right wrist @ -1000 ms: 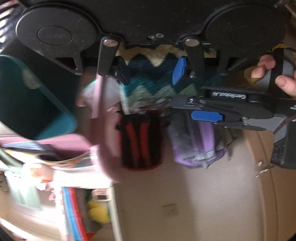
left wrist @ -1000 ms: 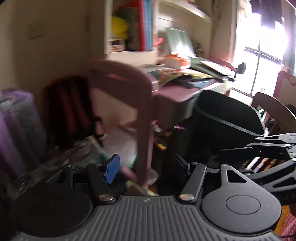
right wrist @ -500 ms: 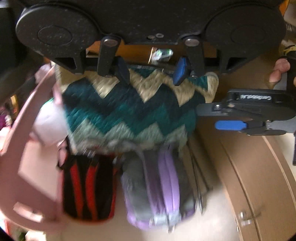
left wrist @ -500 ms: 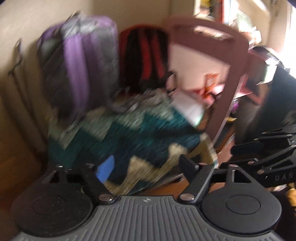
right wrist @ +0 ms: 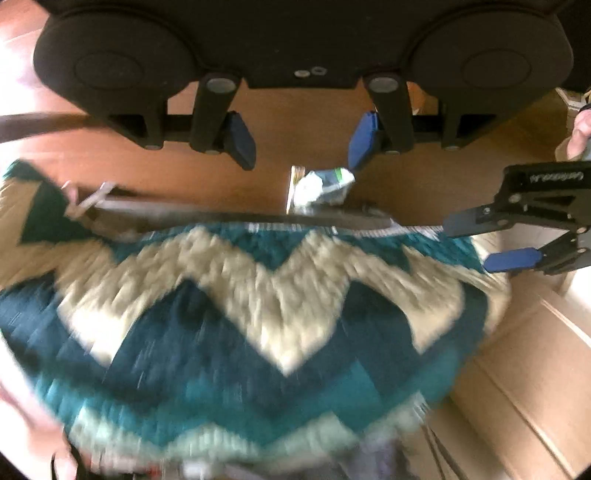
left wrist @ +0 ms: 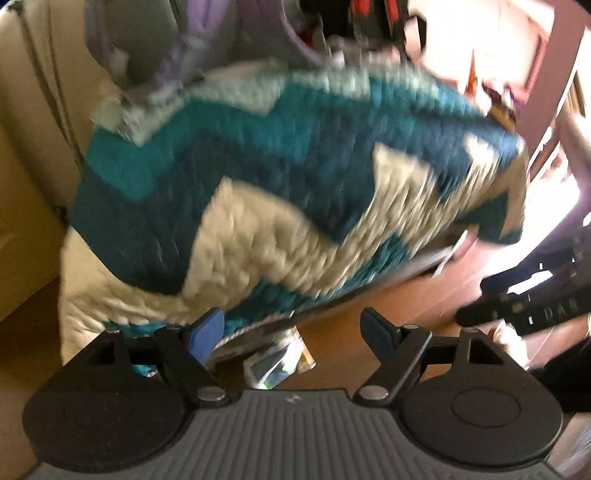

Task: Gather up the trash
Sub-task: 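Close the left tool on the white plastic bag while the right grips the oat-latte stick wrapper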

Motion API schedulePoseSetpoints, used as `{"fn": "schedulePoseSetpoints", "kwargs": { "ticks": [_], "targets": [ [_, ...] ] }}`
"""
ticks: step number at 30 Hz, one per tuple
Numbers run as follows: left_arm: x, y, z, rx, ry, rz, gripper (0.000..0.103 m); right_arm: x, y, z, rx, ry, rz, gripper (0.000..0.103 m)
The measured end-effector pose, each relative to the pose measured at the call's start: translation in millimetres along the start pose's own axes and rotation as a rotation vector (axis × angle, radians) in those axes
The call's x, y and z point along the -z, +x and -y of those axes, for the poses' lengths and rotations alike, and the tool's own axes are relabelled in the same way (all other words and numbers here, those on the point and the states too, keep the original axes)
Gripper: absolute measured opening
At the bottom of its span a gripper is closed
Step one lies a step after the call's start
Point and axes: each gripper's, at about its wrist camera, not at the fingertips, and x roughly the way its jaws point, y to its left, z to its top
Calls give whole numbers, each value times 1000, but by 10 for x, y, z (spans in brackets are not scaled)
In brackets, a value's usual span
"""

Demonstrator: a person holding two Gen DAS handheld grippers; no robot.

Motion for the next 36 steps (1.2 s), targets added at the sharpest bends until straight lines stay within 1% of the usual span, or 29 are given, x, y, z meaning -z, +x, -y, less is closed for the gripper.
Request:
{"fn": "schedulePoseSetpoints", "kwargs": {
  "ticks": [1,4,8,10,13,17,20,22,26,27,28,29,31,33,34,36],
  "targets": [
    [75,144,-24,3,26,-11,81,63,116,4,6,14,-10,55],
    [296,551,-45,12,102,-55,81,64,565,60,19,42,-32,55],
    [550,1090,-39,21,184,-105,81,48,1075,13,45,-40,-50,55],
    [657,1324,-28,28,202,-120,81,52,1313,4,45,-77,-72,55],
    [821,1692,-32,47,222,-162,81,64,1610,-4,52,-126,-106,55],
    [1014,2136,-21,34,294,-200,81,104,2018,14,52,-164,-160,55],
    [1134,2454,-49,16,334,-234,81,127,2256,38,49,-158,-170,55],
    [1216,2629,-61,10,361,-253,81,130,2370,74,44,-131,-171,55],
    [1334,2880,-67,2,409,-267,79,108,2574,121,37,-94,-171,55],
    [1352,2927,-68,6,417,-268,76,102,2621,134,36,-85,-170,55],
    [1365,2960,-73,11,421,-266,70,93,2683,151,32,-71,-173,55],
    [1369,2986,-77,14,421,-266,67,85,2732,163,28,-60,-177,55],
    [1364,3024,-100,21,408,-264,66,70,2821,169,28,-52,-183,55],
    [1344,3041,-134,24,392,-264,61,55,2891,159,24,-53,-187,55],
    [1337,3051,-148,24,384,-264,56,47,2929,149,25,-54,-187,55],
    [1336,3036,-180,22,378,-259,53,25,2979,136,23,-49,-187,55]
  ]
}}
